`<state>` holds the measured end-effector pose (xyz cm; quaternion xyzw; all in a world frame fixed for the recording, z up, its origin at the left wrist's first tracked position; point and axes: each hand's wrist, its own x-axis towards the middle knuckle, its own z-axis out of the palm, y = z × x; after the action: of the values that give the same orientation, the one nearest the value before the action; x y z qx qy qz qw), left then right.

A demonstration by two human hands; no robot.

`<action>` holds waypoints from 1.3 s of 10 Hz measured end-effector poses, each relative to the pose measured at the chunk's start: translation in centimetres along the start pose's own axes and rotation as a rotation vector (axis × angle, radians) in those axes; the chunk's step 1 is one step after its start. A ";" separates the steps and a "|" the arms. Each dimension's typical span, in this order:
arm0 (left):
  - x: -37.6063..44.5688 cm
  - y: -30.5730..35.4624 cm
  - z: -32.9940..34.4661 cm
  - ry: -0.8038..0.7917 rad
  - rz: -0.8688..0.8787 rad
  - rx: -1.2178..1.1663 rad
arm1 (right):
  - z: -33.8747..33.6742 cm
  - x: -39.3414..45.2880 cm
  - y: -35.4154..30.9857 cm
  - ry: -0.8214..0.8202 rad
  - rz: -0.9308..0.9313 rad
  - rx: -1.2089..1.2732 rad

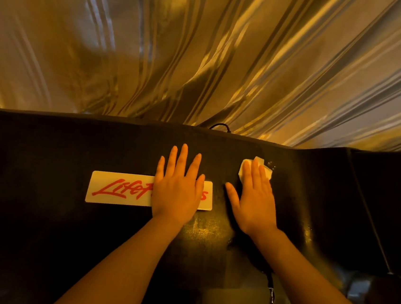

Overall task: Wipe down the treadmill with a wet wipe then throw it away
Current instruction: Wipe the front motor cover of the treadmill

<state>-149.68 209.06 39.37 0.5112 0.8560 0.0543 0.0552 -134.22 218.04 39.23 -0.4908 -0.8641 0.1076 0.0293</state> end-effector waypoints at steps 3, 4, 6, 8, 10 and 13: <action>0.0 0.0 0.0 0.005 0.006 0.002 | -1.5 4.9 1.1 -0.051 0.053 -0.054; 0.0 0.0 0.1 0.005 0.005 0.003 | -1.8 4.7 1.1 -0.067 0.058 -0.011; 0.0 0.0 0.2 0.016 0.007 0.005 | -1.5 1.7 0.9 -0.051 0.053 0.032; 0.0 0.0 0.2 0.011 0.010 0.018 | -1.2 -0.3 1.4 -0.071 0.015 0.031; 0.0 0.0 0.2 0.007 0.009 0.023 | -1.7 2.6 1.9 -0.060 0.045 0.012; 0.0 0.0 0.2 0.012 0.013 0.031 | -2.5 6.5 2.5 -0.066 0.076 0.014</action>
<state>-149.66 209.05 39.14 0.5173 0.8536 0.0443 0.0419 -135.05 225.19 40.81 -0.5194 -0.8445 0.1306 0.0001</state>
